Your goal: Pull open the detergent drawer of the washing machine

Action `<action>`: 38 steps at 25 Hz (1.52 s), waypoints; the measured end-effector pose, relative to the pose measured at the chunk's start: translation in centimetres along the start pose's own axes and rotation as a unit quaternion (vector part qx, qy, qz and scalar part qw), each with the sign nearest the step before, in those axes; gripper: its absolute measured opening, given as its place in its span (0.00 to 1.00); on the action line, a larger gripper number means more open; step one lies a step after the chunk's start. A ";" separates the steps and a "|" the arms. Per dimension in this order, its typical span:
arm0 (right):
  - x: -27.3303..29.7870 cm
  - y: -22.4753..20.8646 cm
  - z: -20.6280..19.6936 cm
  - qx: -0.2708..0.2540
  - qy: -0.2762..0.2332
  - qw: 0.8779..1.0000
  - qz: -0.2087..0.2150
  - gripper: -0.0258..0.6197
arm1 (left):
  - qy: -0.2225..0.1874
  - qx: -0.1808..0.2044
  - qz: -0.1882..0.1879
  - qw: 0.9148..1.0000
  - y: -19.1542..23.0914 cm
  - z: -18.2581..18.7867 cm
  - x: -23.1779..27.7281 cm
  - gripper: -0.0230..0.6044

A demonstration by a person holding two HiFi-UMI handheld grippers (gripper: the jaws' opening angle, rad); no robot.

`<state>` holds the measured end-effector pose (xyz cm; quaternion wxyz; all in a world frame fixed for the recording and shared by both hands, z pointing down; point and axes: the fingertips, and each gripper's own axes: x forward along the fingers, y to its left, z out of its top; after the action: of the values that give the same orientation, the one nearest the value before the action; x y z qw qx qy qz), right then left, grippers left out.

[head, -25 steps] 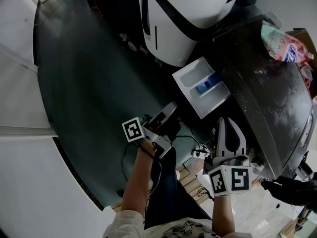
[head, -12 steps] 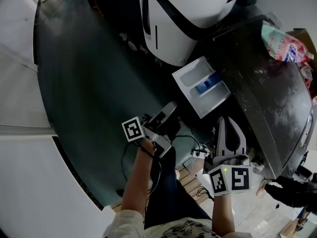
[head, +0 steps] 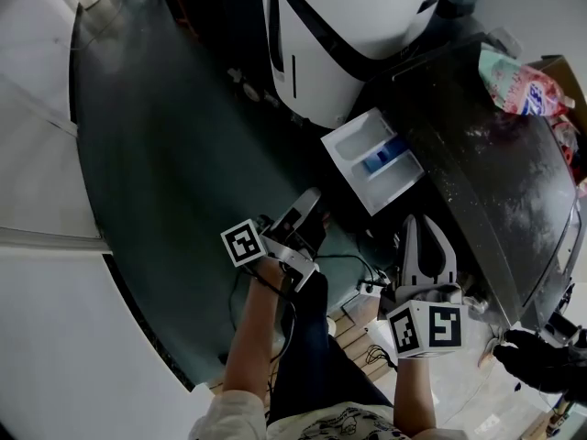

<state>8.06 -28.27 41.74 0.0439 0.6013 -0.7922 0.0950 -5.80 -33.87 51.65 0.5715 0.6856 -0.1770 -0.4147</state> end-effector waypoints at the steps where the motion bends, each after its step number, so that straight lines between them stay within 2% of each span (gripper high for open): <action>1: -0.2 0.1 0.4 -0.001 -0.003 1.000 0.001 0.09 | 0.000 0.011 0.011 1.000 -0.3 0.1 -0.3 0.40; 4: -1.2 0.4 1.5 -0.006 -0.011 1.000 0.001 0.09 | 0.004 0.055 0.051 0.997 -1.7 -0.1 -1.2 0.40; 7: -2.6 0.4 2.7 -0.010 -0.016 1.000 -0.003 0.09 | 0.007 0.109 0.093 0.990 -3.6 -0.5 -2.2 0.40; 9: -3.5 0.1 3.3 -0.010 -0.017 1.000 -0.008 0.09 | 0.005 0.157 0.134 0.978 -4.8 -0.6 -3.1 0.39; 11: -4.6 -0.2 4.1 -0.008 -0.019 1.000 -0.014 0.09 | 0.004 0.220 0.167 0.961 -6.5 -0.7 -3.8 0.37; 13: -5.9 -0.3 5.0 -0.008 -0.026 1.000 -0.015 0.09 | 0.005 0.284 0.162 0.945 -9.6 -1.4 -3.5 0.32; 16: -7.8 -0.1 6.6 -0.006 -0.036 0.999 -0.017 0.09 | 0.004 0.365 0.168 0.916 -14.1 -2.6 -3.2 0.24; 19: -9.7 0.0 7.8 -0.008 -0.044 0.999 -0.016 0.09 | -0.015 0.417 0.188 0.889 -17.6 -3.6 -3.4 0.17; 21: -11.0 0.1 8.6 -0.011 -0.050 0.999 -0.014 0.08 | -0.031 0.449 0.206 0.869 -19.8 -4.3 -3.7 0.10; 23: -12.3 0.2 9.3 -0.014 -0.055 0.998 -0.014 0.08 | -0.041 0.489 0.225 0.842 -22.0 -5.1 -3.8 0.06; 28: -15.1 0.8 11.4 -0.024 -0.073 0.997 -0.002 0.08 | -0.051 0.593 0.254 0.763 -27.0 -8.3 -3.5 0.06; 30: -16.2 1.0 12.1 -0.027 -0.080 0.996 0.003 0.08 | -0.058 0.621 0.260 0.737 -28.8 -9.5 -3.5 0.06; 32: -17.3 1.2 12.7 -0.029 -0.087 0.996 0.008 0.08 | -0.062 0.641 0.266 0.717 -30.2 -10.7 -3.6 0.06; 35: -18.5 1.3 13.4 -0.033 -0.092 0.995 0.012 0.08 | -0.066 0.666 0.272 0.691 -31.9 -12.3 -4.0 0.06; 38: -19.5 1.5 14.1 -0.036 -0.098 0.994 0.016 0.08 | -0.073 0.681 0.277 0.673 -33.5 -13.5 -4.3 0.06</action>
<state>12.61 -12.31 24.19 -0.0139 0.5929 -0.8051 0.0074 -5.71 -12.72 22.12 0.0197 0.7719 -0.6334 -0.0504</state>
